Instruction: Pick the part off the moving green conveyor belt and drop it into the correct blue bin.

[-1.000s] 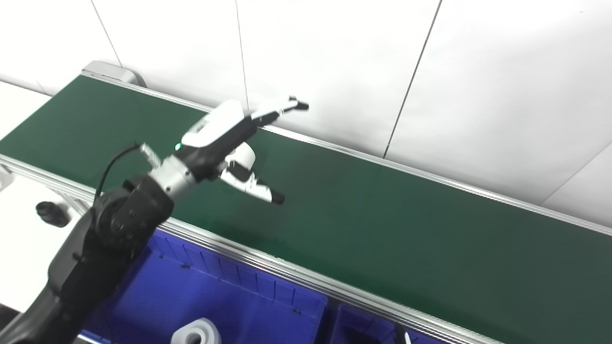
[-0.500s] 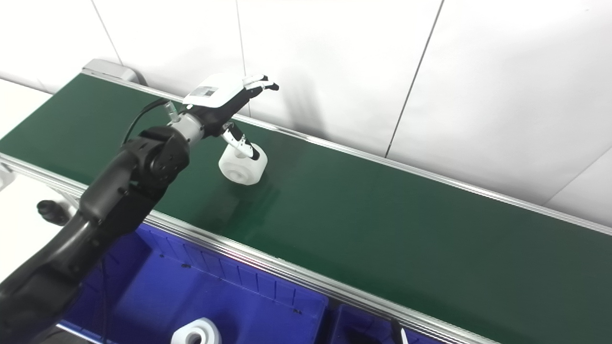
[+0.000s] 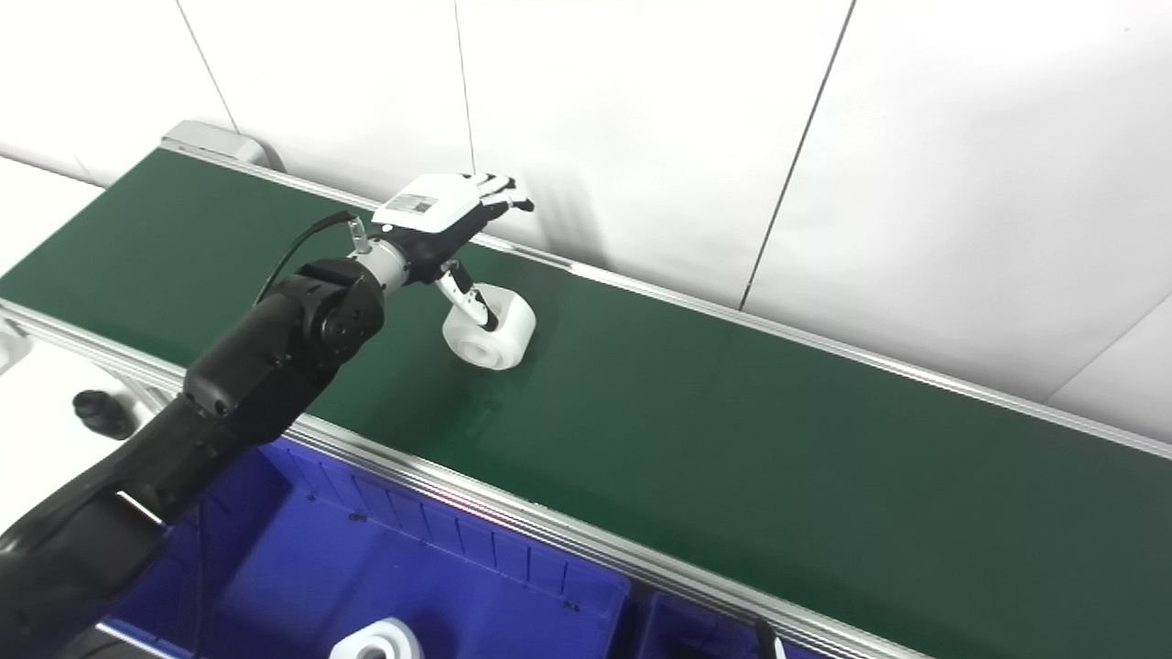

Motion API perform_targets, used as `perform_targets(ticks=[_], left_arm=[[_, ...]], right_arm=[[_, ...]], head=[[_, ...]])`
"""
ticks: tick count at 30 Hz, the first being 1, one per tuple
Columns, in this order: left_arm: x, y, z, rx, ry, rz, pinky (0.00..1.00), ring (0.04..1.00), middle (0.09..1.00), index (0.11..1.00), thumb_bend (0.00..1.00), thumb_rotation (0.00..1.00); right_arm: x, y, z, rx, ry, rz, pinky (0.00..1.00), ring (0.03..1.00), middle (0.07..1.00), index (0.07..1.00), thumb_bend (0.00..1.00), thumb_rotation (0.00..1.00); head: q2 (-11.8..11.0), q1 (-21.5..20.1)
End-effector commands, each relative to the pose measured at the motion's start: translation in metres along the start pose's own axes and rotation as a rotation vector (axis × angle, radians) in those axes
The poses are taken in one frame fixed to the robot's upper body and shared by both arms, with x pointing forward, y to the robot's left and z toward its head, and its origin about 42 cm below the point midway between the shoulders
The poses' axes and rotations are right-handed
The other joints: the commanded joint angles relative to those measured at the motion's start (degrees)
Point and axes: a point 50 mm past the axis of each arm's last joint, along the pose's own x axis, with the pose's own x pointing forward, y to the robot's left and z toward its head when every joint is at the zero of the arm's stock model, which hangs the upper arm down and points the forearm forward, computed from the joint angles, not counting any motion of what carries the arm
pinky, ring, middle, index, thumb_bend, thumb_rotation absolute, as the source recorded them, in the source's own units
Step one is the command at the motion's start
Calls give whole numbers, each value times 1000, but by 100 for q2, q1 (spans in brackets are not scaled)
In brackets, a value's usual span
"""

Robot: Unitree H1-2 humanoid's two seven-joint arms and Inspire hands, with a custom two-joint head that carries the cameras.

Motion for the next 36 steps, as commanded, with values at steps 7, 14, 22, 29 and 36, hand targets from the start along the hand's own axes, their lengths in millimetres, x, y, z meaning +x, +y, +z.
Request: perform_targets(ticks=[7, 14, 22, 29, 36], left_arm=[[-7, -21, 0, -185, -26, -197, 1000, 1000, 1000, 887, 987, 84], [-7, -40, 2, -285, -18, -291, 878, 1000, 1000, 892, 976, 24], [-9, -63, 4, -321, -12, -388, 855, 992, 1000, 895, 983, 24], [-8, -79, 7, -317, -21, -355, 876, 938, 921, 830, 900, 20], [-13, -84, 9, -506, -119, -180, 436, 450, 474, 520, 512, 0]], right_arm=[[-2, -1, 8, 20, -72, -12, 984, 1000, 1000, 1000, 841, 455], [0, -2, 6, 26, -67, -16, 995, 1000, 1000, 1000, 857, 475], [0, -3, 5, 36, -67, -15, 991, 1000, 1000, 1000, 854, 461], [0, -3, 6, 39, -68, -14, 1000, 1000, 1000, 1000, 857, 466], [-1, -4, 7, 45, -71, -16, 1000, 1000, 1000, 1000, 846, 462]], head=[[9, 17], [20, 12], [20, 12], [33, -14], [59, -11]])
